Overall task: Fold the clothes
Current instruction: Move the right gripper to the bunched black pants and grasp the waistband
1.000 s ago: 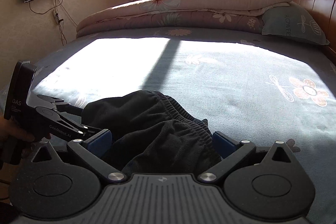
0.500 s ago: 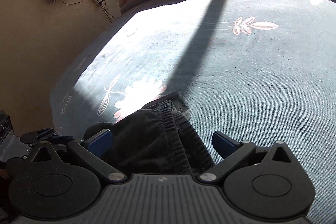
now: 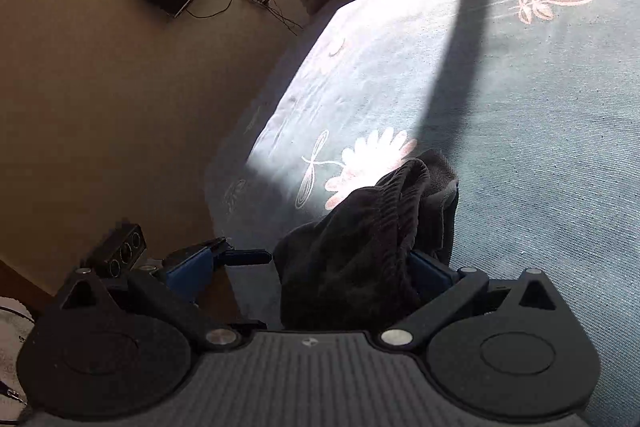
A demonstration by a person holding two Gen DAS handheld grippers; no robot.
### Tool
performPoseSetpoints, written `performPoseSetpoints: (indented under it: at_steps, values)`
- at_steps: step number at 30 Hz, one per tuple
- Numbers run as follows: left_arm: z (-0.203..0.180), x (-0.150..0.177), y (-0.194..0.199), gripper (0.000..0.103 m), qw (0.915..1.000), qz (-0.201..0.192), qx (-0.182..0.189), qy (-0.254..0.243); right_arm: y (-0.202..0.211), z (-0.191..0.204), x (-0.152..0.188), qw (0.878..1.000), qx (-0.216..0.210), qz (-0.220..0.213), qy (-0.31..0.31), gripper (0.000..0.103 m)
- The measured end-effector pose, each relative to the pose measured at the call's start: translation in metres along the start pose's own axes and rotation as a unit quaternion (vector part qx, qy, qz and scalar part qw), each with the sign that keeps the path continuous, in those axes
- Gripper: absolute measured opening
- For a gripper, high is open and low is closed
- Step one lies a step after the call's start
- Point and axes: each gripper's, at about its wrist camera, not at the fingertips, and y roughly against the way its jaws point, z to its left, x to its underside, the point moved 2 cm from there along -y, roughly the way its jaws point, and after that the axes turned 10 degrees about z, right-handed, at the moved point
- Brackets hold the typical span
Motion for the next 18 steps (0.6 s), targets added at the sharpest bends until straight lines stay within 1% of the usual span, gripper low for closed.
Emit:
performPoseSetpoints:
  at_steps: [3, 5, 6, 10, 11, 12, 14, 15, 16, 18]
  values:
    - [0.0, 0.002, 0.001, 0.102, 1.0, 0.0, 0.0, -0.001, -0.017, -0.018, 0.001, 0.998, 0.046, 0.028, -0.022, 0.103]
    - [0.001, 0.002, 0.003, 0.102, 1.0, 0.0, -0.001, -0.002, -0.026, -0.029, -0.001, 0.999, 0.034, 0.025, -0.034, 0.101]
    - [0.002, 0.002, 0.003, 0.102, 1.0, -0.001, -0.002, -0.001, -0.027, -0.027, -0.002, 0.999, 0.025, 0.019, -0.03, 0.101]
    - [0.008, 0.002, 0.0, 0.102, 0.9999, 0.001, -0.006, 0.008, -0.018, -0.003, -0.009, 0.999, -0.038, -0.01, 0.029, 0.1]
    - [0.009, 0.001, -0.001, 0.102, 0.9999, 0.002, -0.005, 0.009, -0.019, -0.004, -0.01, 0.999, -0.033, -0.005, 0.032, 0.094]
    - [0.008, 0.001, -0.001, 0.102, 1.0, 0.003, -0.005, 0.007, -0.025, -0.007, -0.011, 1.0, -0.01, 0.007, 0.028, 0.089]
    - [0.007, 0.001, -0.003, 0.102, 1.0, 0.005, -0.003, 0.005, -0.035, -0.015, -0.013, 0.999, 0.036, 0.032, 0.022, 0.065]
    - [0.006, 0.001, -0.004, 0.102, 1.0, 0.005, -0.002, 0.003, -0.039, -0.018, -0.012, 0.998, 0.05, 0.04, 0.02, 0.058]
    - [0.005, 0.001, -0.005, 0.102, 1.0, 0.006, -0.002, 0.002, -0.041, -0.02, -0.011, 0.997, 0.063, 0.045, 0.018, 0.049]
    - [0.004, 0.001, -0.007, 0.102, 1.0, 0.008, 0.0, 0.0, -0.038, -0.016, -0.011, 0.996, 0.08, 0.038, 0.029, 0.04]
